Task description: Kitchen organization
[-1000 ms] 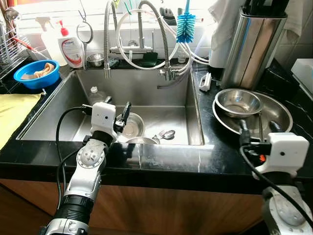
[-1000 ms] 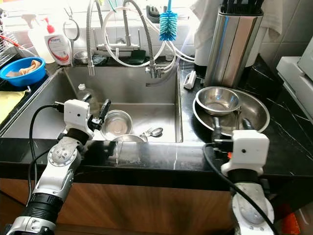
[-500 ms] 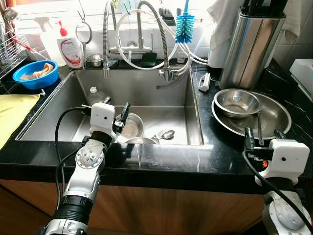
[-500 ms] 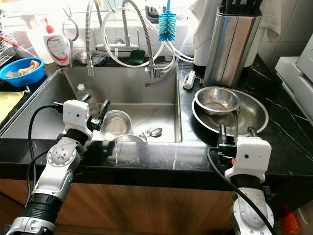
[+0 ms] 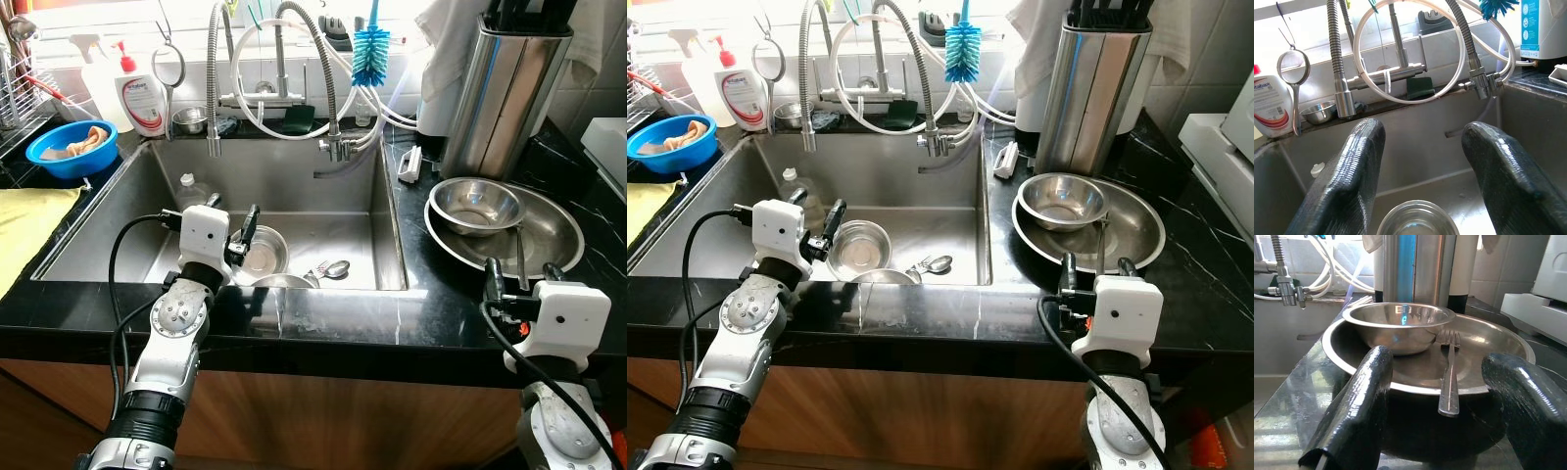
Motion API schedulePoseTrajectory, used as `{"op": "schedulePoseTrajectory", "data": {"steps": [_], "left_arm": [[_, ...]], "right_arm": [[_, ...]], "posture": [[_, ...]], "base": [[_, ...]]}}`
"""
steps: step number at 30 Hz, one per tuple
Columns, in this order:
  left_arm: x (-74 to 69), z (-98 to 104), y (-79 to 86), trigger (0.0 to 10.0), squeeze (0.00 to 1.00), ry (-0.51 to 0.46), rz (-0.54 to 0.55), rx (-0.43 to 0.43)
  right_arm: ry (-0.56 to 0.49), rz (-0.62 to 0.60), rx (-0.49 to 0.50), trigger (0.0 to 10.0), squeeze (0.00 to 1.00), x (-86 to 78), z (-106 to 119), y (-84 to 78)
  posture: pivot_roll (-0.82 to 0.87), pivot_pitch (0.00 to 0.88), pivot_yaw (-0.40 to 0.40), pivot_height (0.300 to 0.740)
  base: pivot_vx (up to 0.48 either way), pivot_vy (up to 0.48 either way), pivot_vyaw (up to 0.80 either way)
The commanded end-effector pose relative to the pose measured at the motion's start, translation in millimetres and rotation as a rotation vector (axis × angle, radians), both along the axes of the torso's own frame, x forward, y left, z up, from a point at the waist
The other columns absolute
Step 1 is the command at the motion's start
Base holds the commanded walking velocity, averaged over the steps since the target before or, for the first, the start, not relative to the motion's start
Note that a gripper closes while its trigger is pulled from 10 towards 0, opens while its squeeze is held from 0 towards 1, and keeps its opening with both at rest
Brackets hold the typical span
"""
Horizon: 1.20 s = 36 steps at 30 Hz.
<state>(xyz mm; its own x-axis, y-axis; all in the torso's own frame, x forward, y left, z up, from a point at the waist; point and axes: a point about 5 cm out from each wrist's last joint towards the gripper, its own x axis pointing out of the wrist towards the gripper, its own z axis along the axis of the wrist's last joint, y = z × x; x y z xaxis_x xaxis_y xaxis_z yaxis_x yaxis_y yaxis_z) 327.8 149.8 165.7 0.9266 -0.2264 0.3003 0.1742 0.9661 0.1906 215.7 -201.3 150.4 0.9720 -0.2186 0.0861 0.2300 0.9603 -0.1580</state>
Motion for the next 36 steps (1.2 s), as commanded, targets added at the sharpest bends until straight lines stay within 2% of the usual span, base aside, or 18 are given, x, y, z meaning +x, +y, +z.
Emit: {"op": "schedulePoseTrajectory", "data": {"steps": [1, 4, 9, 10, 11, 36], "left_arm": [[-1.4, 1.2, 3.5, 10.0, 0.00, -0.005, 0.009, 0.023], [-1.5, 0.8, 3.4, 10.0, 0.00, -0.004, 0.009, 0.023], [-1.5, 1.0, 3.3, 10.0, 0.00, -0.005, 0.010, 0.024], [-1.6, 1.0, 3.4, 10.0, 0.00, -0.005, 0.010, 0.024], [-1.7, 1.1, 3.4, 10.0, 0.00, -0.005, 0.010, 0.024], [-1.8, 2.0, 3.6, 10.0, 0.00, -0.010, 0.012, 0.025]], "right_arm": [[0.025, -0.017, -0.004, 10.0, 0.00, 0.1, -3.7, -1.6], [0.055, -0.038, -0.008, 10.0, 0.00, 0.4, -9.0, -4.3], [0.049, -0.027, -0.005, 10.0, 0.00, 2.3, -8.1, -3.0], [0.050, -0.026, -0.004, 3.9, 0.00, 2.6, -8.2, -3.0], [0.050, -0.023, -0.003, 0.0, 0.00, 3.0, -8.2, -2.6], [0.035, -0.028, -0.001, 0.0, 0.00, 5.7, -5.2, -2.3]], "posture": [[-0.08, 0.000, 0.053, 0.740], [-0.08, 0.000, 0.053, 0.740], [-0.08, 0.000, 0.053, 0.740], [-0.08, 0.000, 0.053, 0.740], [-0.08, 0.000, 0.053, 0.740], [-0.08, 0.000, 0.053, 0.740]], "base": [[0.000, 0.000, 0.00], [0.000, 0.000, 0.00], [0.000, 0.000, 0.00], [0.000, 0.000, 0.00], [0.000, 0.000, 0.00], [0.000, 0.000, 0.00]]}}
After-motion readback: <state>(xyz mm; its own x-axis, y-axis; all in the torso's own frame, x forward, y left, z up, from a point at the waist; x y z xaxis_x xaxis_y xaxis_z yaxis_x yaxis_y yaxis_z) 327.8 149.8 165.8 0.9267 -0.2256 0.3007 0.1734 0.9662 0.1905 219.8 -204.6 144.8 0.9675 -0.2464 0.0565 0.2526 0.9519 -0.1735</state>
